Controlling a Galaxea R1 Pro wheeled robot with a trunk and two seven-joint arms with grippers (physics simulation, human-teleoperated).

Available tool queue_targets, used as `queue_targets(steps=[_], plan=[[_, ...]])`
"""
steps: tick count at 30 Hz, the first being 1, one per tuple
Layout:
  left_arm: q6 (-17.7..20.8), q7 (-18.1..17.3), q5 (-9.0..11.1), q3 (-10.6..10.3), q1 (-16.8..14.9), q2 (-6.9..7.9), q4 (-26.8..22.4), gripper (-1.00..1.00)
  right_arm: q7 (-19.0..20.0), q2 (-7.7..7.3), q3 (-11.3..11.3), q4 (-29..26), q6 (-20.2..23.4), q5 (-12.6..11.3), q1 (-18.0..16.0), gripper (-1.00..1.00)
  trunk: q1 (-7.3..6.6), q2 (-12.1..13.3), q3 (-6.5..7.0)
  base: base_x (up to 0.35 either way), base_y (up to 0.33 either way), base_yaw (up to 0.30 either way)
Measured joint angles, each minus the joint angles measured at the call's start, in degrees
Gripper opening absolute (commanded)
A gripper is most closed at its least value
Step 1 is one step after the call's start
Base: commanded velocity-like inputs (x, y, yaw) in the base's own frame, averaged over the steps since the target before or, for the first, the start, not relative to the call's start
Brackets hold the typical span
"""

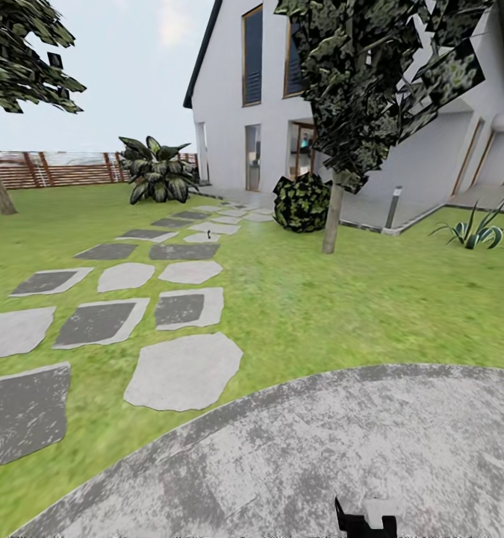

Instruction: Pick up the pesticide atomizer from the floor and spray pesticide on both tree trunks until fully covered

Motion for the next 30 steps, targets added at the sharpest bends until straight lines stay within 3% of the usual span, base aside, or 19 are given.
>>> queue_targets(steps=[30], plan=[[0.3, 0.9, 0.2, 0.4, 0.0, 0.11, 0.4, 1.0, 0.0, 0.08, 0.3, 1.6, 0.0, 0.1, 0.0, 1.0, 6.59, -12.0, -8.12, 0.0, 0.0, 0.067]])
